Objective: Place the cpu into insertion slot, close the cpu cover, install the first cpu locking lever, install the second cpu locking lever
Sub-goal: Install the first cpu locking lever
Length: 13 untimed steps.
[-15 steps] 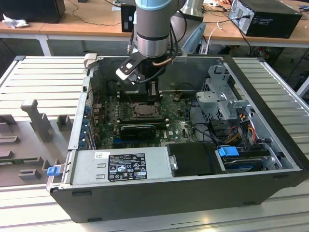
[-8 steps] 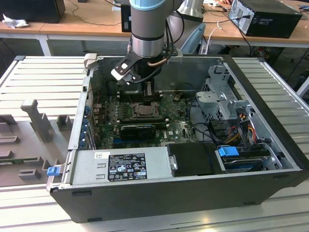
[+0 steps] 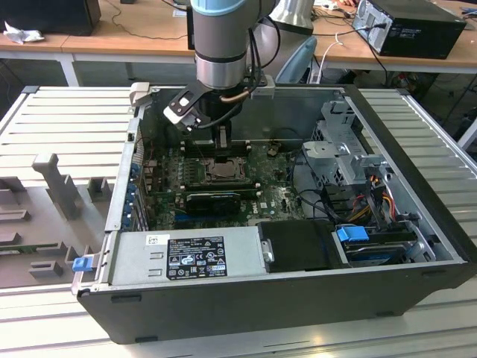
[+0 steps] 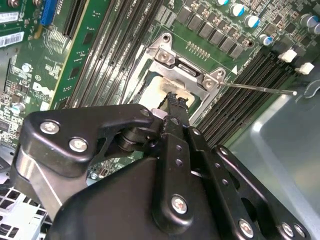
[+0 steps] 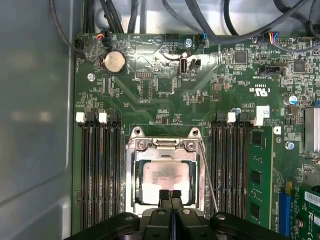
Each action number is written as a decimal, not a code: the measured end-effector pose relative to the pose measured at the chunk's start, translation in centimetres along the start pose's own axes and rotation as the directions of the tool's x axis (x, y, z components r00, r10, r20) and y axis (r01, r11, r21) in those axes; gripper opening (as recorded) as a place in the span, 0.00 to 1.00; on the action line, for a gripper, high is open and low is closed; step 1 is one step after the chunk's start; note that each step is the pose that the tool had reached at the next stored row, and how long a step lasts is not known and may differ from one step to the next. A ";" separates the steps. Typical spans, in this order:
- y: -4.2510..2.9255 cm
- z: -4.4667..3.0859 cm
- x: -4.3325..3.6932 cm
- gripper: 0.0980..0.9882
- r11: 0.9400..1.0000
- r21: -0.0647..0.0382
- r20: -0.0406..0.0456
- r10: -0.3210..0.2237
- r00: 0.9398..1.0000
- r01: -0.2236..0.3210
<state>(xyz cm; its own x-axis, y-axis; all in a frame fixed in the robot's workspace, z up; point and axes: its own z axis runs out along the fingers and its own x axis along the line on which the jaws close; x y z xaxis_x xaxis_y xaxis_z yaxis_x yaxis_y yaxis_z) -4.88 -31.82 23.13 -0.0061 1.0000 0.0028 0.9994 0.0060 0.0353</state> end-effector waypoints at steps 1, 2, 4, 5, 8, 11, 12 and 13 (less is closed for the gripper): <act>0.01 -0.26 0.01 0.01 1.000 0.000 0.000 0.000 1.000 0.000; 0.01 -0.32 0.01 0.01 1.000 0.000 0.000 0.000 1.000 0.000; 0.02 -0.36 0.01 0.01 1.000 0.000 0.000 0.000 1.000 0.000; 0.01 -0.38 0.01 0.01 1.000 0.000 0.000 0.000 1.000 0.000; 0.02 -0.43 0.01 0.01 1.000 0.000 0.000 0.000 1.000 0.000; 0.04 -0.94 0.01 0.01 1.000 0.000 0.000 0.000 1.000 0.000; 0.05 -1.25 0.01 0.01 1.000 0.000 0.000 0.000 1.000 0.000; 0.05 -1.46 0.01 0.01 1.000 0.000 0.000 0.000 1.000 0.000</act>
<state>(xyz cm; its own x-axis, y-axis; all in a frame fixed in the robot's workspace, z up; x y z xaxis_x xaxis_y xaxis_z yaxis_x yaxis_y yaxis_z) -4.88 -31.81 24.59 -0.0060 1.0000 0.0024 0.9994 0.0059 0.0353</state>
